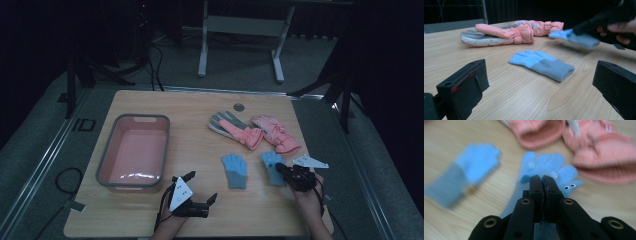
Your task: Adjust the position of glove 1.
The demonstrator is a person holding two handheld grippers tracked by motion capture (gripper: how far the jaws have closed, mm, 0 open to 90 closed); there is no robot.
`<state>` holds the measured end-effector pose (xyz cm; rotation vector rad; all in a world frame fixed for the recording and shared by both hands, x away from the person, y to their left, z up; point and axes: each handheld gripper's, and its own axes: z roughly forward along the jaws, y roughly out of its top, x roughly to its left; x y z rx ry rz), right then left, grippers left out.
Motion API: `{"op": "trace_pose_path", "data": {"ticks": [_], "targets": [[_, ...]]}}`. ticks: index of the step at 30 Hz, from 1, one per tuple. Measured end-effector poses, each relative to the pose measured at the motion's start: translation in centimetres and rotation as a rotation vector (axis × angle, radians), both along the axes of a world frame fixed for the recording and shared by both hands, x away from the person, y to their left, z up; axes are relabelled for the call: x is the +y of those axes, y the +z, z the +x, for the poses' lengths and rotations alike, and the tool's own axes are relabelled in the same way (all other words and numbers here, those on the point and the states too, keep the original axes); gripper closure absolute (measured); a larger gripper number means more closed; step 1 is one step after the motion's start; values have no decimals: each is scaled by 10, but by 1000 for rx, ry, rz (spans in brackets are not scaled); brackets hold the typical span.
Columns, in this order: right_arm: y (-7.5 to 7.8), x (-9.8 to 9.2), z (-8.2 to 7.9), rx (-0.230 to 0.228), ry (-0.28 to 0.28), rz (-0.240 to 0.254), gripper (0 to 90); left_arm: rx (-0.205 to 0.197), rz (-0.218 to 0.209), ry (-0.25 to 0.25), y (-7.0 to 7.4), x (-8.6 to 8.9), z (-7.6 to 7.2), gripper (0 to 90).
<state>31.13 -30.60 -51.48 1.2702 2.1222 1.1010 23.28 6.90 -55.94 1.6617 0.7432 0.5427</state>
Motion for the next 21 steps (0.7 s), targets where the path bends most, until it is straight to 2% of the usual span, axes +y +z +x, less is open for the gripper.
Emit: {"op": "trace_pose_path", "data": {"ticks": [6, 11, 14, 16, 21], "targets": [[27, 32, 1, -17, 10, 17, 869, 1, -3, 0, 0, 0, 0, 1], [39, 60, 1, -21, -20, 55, 869, -3, 0, -2, 0, 0, 0, 0], [43, 78, 2, -8, -22, 69, 869, -3, 2, -2, 0, 0, 0, 0], [45, 92, 3, -12, -12, 45, 869, -4, 2, 0, 0, 0, 0, 1], [45, 118, 2, -10, 4, 24, 868, -4, 5, -1, 0, -1, -1, 0]]}}
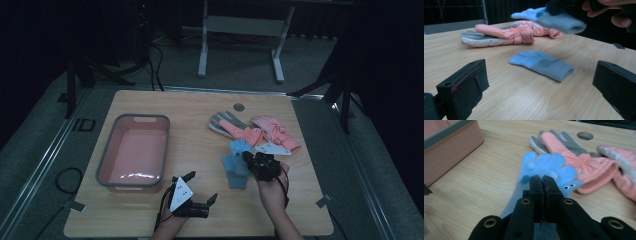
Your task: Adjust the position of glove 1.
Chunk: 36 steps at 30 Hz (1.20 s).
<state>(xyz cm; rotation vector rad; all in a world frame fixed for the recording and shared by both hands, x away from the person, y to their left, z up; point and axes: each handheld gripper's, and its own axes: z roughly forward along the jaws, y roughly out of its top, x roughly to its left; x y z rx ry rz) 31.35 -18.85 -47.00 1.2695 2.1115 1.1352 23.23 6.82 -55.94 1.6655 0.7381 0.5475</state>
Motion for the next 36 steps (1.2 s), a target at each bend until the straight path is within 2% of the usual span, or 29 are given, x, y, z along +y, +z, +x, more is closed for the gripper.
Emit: {"op": "trace_pose_path", "data": {"ticks": [6, 11, 17, 23, 29, 33, 36], "targets": [[-14, 14, 0, 33, 22, -28, 868, 1, 1, 1, 0, 0, 0, 1], [-27, 13, 2, 77, 11, -6, 868, 3, 2, 2, 0, 0, 0, 1], [-43, 15, 1, 103, 15, -27, 867, 3, 5, 1, 0, 0, 0, 0], [-50, 15, 4, 110, 12, -58, 866, 8, 0, -2, 0, 0, 1, 1], [-57, 15, 6, 132, 29, -62, 865, 17, -10, -2, 0, 1, 2, 0], [-60, 14, 6, 141, 18, -45, 863, 15, -8, -2, 0, 1, 1, 1], [-64, 15, 7, 141, 13, -58, 857, 19, -11, 1, 0, 1, 2, 0]]}}
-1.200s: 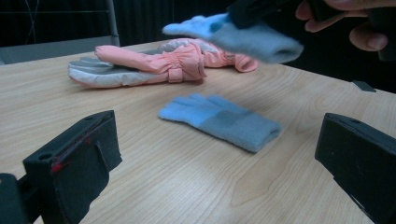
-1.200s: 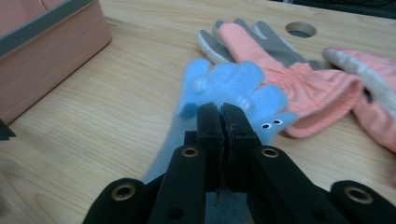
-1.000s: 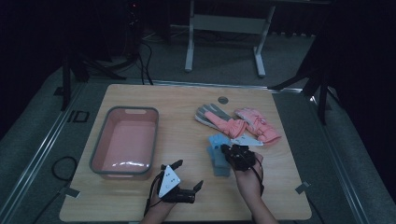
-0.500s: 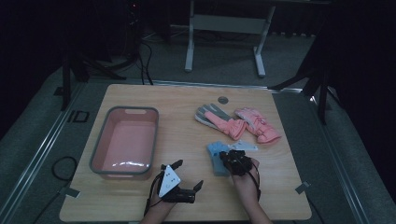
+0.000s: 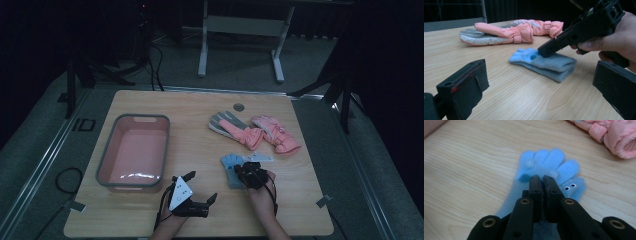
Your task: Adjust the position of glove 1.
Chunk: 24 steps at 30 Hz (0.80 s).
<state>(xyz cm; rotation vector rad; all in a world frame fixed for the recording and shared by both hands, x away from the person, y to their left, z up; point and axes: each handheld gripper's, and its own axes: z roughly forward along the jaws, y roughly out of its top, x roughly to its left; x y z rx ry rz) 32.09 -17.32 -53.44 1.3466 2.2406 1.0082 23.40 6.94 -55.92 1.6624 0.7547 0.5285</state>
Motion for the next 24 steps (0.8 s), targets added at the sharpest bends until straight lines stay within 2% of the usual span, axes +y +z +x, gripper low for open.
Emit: {"op": "trace_pose_path", "data": {"ticks": [2, 3, 5, 6, 8, 11, 12, 13, 14, 16, 18, 19, 20, 21, 22, 23, 24], "targets": [[-4, 0, 0, 4, -2, -5, 854, 3, -1, 2, 0, 0, 0, 1], [-7, -1, 0, 4, -1, -3, 847, 10, 2, 23, 0, -1, 0, 0], [-7, -2, 0, 1, 2, 3, 843, 19, 7, 25, 0, -2, 1, 0], [-6, -2, 0, 1, 8, 5, 836, 24, 9, 23, 0, -2, 1, 0], [-2, -4, 0, -4, 17, 9, 802, 43, 14, -10, 1, -2, 3, 0], [8, -8, -1, -23, 43, 22, 695, 46, 32, -44, 1, -3, 3, 0], [10, -10, -1, -27, 48, 25, 651, 25, 57, -58, 2, -4, 3, 1], [14, -13, -1, -37, 62, 29, 569, 27, 63, -64, 2, -5, 2, 1], [16, -16, -1, -38, 81, 39, 511, 39, 87, -70, 4, -6, 2, 1], [22, -25, 0, -62, 107, 59, 416, 49, 94, -70, 5, -8, 3, 1], [24, -35, 1, -69, 147, 105, 270, 73, 101, -70, 8, -10, 5, 1], [25, -38, 2, -69, 156, 116, 239, 97, 120, -82, 10, -12, 7, 1], [25, -45, 3, -67, 177, 155, 211, 104, 138, -90, 11, -14, 8, 10], [25, -48, 4, -71, 190, 179, 177, 88, 177, -74, 12, -17, 7, 53], [23, -54, 6, -69, 212, 190, 155, 73, 190, -92, 12, -18, 7, 96], [22, -58, 7, -61, 228, 200, 165, 71, 199, -127, 11, -19, 7, 103], [21, -62, 8, -68, 239, 220, 182, 72, 208, -139, 11, -21, 8, 99]]}}
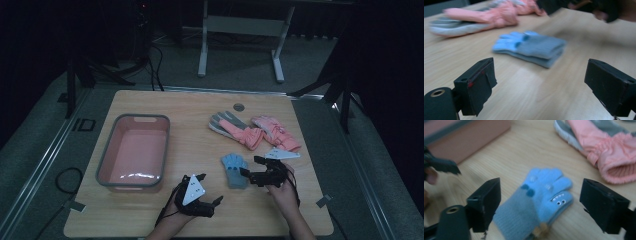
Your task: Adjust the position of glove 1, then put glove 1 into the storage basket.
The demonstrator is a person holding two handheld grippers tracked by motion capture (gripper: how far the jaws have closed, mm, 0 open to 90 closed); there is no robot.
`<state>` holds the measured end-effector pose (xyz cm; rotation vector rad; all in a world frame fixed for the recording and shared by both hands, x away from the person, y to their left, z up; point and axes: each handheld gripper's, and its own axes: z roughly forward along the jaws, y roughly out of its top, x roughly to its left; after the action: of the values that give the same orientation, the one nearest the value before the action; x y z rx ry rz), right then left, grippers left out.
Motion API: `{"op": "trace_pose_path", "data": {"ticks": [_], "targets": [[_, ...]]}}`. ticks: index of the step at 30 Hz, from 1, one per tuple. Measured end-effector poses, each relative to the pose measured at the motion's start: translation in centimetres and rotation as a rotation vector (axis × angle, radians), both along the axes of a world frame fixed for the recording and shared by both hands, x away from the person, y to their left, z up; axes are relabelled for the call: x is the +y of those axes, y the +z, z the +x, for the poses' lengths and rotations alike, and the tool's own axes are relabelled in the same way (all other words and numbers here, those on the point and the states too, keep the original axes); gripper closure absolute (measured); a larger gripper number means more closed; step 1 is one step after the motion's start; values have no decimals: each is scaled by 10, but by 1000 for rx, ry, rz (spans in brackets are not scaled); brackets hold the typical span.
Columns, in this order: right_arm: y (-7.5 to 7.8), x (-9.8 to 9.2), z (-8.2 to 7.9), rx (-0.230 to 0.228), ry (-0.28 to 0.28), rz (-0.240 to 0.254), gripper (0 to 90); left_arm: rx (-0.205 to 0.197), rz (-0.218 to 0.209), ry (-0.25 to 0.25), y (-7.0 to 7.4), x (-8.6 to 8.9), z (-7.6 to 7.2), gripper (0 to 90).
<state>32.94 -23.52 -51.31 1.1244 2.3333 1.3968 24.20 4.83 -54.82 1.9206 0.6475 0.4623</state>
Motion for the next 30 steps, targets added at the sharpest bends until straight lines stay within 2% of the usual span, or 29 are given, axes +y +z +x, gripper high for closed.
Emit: {"op": "trace_pose_path", "data": {"ticks": [2, 3, 4, 6, 8, 12, 14, 15, 17, 18, 21, 22, 25, 26, 29, 30], "targets": [[-1, -6, 1, -12, 23, 50, 205, -18, 23, -20, 0, -5, 1, 119], [-1, -8, 3, -4, 29, 64, 203, -19, 28, -41, 0, -8, 3, 150], [-1, -10, 4, 3, 29, 69, 198, -23, 37, -46, 0, -10, 5, 149], [0, -11, 7, 6, 21, 58, 181, -20, 53, -87, 1, -16, 11, 167], [0, -11, 11, 34, 29, 54, 179, -26, 55, -114, 3, -21, 17, 205], [-1, -7, 20, 78, 48, 55, 137, -43, 77, -170, 6, -31, 28, 209], [-2, -7, 24, 111, 84, 93, 121, -50, 103, -198, 7, -39, 34, 209], [-3, -5, 26, 115, 84, 96, 124, -46, 109, -208, 6, -42, 37, 208], [-7, -3, 33, 143, 81, 84, 185, -48, 144, -224, 4, -49, 41, 208], [-9, -2, 35, 137, 57, 66, 287, -50, 157, -232, 3, -52, 42, 209], [-15, 1, 45, 124, 19, -3, 460, -47, 200, -263, -2, -61, 48, 220], [-17, 3, 48, 143, 18, -4, 462, -42, 209, -275, -3, -63, 50, 237], [-23, 9, 56, 160, -3, -18, 450, -44, 235, -299, -7, -68, 55, 317], [-26, 12, 58, 168, -15, -25, 411, -45, 249, -300, -8, -70, 56, 345], [-33, 19, 62, 184, -38, -56, 384, -46, 294, -285, -11, -73, 59, 417], [-35, 21, 62, 186, -45, -67, 384, -47, 295, -287, -11, -73, 60, 437]]}}
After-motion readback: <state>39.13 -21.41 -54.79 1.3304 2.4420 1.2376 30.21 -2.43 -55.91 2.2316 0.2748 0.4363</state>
